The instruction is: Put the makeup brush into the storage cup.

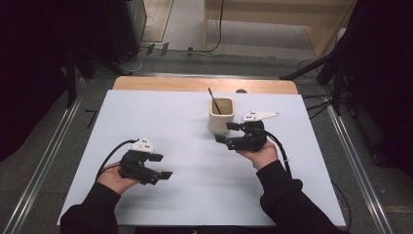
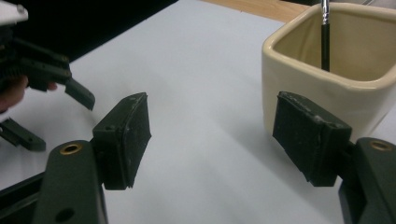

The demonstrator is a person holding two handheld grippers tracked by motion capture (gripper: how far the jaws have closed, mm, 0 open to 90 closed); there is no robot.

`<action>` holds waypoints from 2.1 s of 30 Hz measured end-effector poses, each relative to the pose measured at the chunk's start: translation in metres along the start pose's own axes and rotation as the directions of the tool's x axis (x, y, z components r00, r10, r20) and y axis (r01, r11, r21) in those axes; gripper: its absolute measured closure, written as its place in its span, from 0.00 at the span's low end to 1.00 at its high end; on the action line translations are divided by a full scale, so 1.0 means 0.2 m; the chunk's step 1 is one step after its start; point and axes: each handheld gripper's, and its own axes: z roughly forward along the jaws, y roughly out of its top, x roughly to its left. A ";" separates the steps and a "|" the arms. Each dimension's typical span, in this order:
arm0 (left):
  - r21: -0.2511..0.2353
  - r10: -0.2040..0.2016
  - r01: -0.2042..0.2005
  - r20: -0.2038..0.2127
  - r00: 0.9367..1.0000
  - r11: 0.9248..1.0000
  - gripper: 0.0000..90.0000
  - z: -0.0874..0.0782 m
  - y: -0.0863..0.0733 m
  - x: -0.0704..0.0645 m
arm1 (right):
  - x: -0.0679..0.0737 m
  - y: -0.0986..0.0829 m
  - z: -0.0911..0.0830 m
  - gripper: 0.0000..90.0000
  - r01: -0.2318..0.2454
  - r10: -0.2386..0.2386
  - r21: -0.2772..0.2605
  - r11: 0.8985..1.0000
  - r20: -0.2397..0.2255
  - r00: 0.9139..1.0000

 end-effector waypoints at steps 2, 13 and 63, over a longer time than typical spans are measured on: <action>0.000 0.001 -0.001 0.001 1.000 1.000 0.29 0.00 0.00 0.00 | 0.02 -0.01 0.00 0.30 0.022 -0.022 0.017 1.000 0.007 1.000; 0.003 0.004 -0.004 0.003 1.000 1.000 0.29 0.00 0.00 0.00 | 0.05 -0.09 0.00 0.27 0.051 -0.051 0.054 0.997 -0.006 0.999; 0.006 0.013 -0.013 0.005 1.000 1.000 0.29 0.01 0.00 0.00 | -0.03 -0.34 -0.26 0.26 0.108 -0.105 0.147 0.983 -0.027 0.994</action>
